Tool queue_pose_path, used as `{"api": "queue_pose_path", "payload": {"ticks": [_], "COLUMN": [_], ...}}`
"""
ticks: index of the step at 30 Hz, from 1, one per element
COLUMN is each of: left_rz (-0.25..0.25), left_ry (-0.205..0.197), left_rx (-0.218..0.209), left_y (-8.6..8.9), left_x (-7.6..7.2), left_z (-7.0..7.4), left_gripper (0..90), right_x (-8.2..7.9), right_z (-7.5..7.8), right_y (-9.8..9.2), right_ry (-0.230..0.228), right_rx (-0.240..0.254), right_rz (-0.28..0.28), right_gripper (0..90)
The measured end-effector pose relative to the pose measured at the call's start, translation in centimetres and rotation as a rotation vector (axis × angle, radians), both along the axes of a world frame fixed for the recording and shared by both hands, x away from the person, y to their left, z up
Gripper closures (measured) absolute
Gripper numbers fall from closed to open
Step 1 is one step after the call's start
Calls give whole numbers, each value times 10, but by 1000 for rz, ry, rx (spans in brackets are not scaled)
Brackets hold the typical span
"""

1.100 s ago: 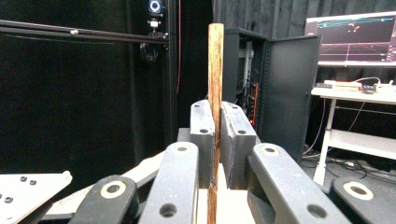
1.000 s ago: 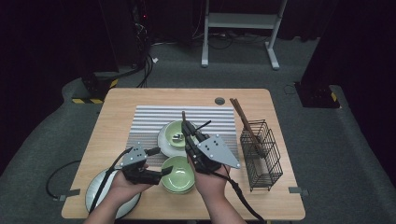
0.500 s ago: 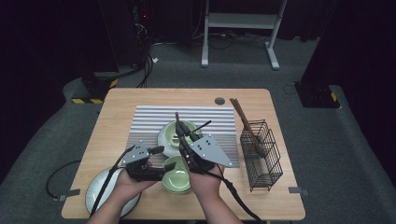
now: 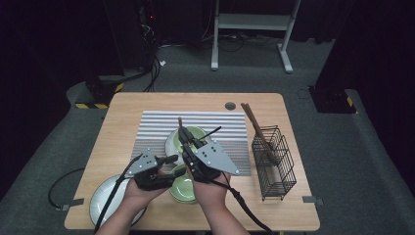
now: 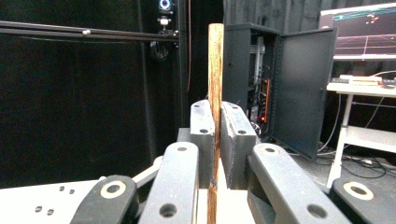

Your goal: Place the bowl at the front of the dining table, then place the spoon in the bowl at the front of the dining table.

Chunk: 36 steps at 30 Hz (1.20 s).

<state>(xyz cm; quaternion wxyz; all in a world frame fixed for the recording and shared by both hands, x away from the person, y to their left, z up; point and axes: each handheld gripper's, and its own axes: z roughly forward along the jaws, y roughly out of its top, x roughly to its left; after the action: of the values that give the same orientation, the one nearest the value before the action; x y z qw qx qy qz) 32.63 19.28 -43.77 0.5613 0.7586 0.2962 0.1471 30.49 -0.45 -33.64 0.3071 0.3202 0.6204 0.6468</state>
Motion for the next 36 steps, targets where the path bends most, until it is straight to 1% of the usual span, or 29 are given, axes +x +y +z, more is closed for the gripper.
{"api": "queue_pose_path", "payload": {"ticks": [1,2,3,4,5,6,9,11,15,16,17,20,22,23,24,26,29,32,36], "left_rz": [0,-3,-4,-3,-5,-7,-10,-4,6,9,10,18,19,22,21,20,21,22,20], "left_ry": [-5,-11,-17,-18,-22,-31,-44,-52,-69,-72,-83,-89,-86,-92,-94,-97,-82,-81,-63], "left_rx": [10,15,15,12,8,5,-6,2,4,7,7,9,14,16,14,19,12,23,18], "left_y": [-2,-2,-3,-3,-4,-4,-6,-7,-7,-7,-8,-8,-8,-8,-8,-8,-7,-7,-7], "left_x": [0,-1,-1,-1,-1,-2,-4,-4,-4,-5,-5,-5,-5,-5,-6,-6,-7,-7,-7], "left_z": [-1,-1,-2,-2,-2,-1,0,-1,-1,-1,-1,-1,-1,-2,-3,-4,-6,-8,-9], "left_gripper": [502,502,549,549,591,591,647,695,721,738,774,801,817,817,836,838,843,846,847], "right_x": [0,0,0,0,0,0,-1,-1,-2,-2,-1,-1,-1,-1,-1,-1,0,1,3], "right_z": [1,1,3,3,4,4,6,6,5,4,4,4,4,4,3,3,1,-3,-5], "right_y": [2,2,2,2,3,3,4,4,6,6,6,6,6,6,6,6,6,4,2], "right_ry": [-5,-5,-10,-10,-11,-11,-8,-9,-7,-7,-3,-6,-1,-1,-1,2,5,18,21], "right_rx": [-2,-2,3,3,7,7,13,14,17,19,19,22,28,28,28,28,25,25,19], "right_rz": [4,4,7,7,10,10,11,18,21,22,27,26,25,25,25,25,26,25,16], "right_gripper": [841,841,841,841,841,841,841,841,841,841,841,841,841,841,841,841,841,838,828]}}
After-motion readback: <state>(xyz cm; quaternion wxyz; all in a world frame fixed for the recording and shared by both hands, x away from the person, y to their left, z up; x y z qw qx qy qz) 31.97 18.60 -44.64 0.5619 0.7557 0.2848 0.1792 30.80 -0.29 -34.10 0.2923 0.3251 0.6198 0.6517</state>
